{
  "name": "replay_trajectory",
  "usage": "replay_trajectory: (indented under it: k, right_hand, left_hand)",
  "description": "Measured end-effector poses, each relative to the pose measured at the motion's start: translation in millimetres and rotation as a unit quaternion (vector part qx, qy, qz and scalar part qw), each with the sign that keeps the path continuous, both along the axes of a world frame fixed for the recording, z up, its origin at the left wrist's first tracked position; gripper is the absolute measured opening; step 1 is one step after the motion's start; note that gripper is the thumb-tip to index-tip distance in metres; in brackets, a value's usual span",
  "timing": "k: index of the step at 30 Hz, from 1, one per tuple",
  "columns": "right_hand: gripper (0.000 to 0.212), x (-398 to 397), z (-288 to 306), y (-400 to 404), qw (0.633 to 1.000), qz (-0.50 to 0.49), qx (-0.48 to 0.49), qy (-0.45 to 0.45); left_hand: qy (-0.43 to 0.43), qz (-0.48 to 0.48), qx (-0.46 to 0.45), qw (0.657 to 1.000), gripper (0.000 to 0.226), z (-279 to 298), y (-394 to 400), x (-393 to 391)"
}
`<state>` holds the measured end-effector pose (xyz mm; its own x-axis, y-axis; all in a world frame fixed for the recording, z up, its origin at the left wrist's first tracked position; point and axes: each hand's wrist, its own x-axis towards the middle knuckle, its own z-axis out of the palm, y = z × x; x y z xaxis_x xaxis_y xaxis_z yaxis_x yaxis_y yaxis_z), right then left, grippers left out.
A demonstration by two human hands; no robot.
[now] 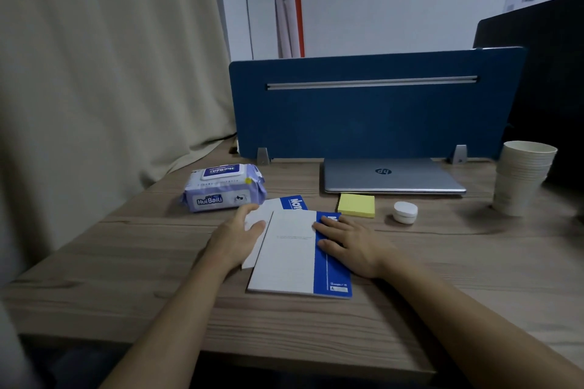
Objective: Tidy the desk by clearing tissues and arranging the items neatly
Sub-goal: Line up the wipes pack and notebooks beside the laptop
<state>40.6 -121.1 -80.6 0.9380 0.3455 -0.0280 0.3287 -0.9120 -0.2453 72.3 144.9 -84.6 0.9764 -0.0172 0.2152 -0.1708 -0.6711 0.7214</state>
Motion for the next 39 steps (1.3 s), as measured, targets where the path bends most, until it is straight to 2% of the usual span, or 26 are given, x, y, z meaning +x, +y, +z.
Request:
replay_trajectory:
  k: [8,18,21,26,29,31,34,37,39]
  right_hand:
    - [0.059,26,-3,22,0.998,0.055,-0.006,-0.011]
    - [0.055,69,3,33,0.998,0.066,-0.007,0.004]
    - [0.054,74,0,32,0.998,0.056,0.033,-0.009]
    - [0.052,70,-3,29,0.986,0.032,0.144,-0.078]
    - [0.068,60,4,25,0.986,0.064,0.149,-0.046]
    - [0.083,52,8,22,0.990,0.098,0.098,0.002]
    - [0.100,37,9,18,0.990,0.134,0.030,0.021]
    - [0.102,25,8,18,0.989,0.140,0.023,0.030]
    - [0.091,20,6,17,0.992,0.116,0.050,0.008]
  left_hand:
    - [0.002,-0.018,0.011,1.000,0.042,-2,7,19]
    - [-0.005,-0.036,0.060,0.998,0.048,-5,7,52]
    - [0.013,-0.045,0.047,0.998,0.046,-2,6,66]
    - [-0.019,-0.031,0.087,0.996,0.038,-4,1,72]
    - [-0.033,-0.023,0.082,0.996,0.036,-3,1,70]
    - [-0.035,-0.020,0.072,0.997,0.034,-2,1,67]
    - [-0.033,-0.021,0.051,0.998,0.032,-2,1,60]
    - [-0.026,-0.024,0.034,0.999,0.032,-3,1,48]
    - [-0.030,-0.026,0.034,0.999,0.033,-4,1,40]
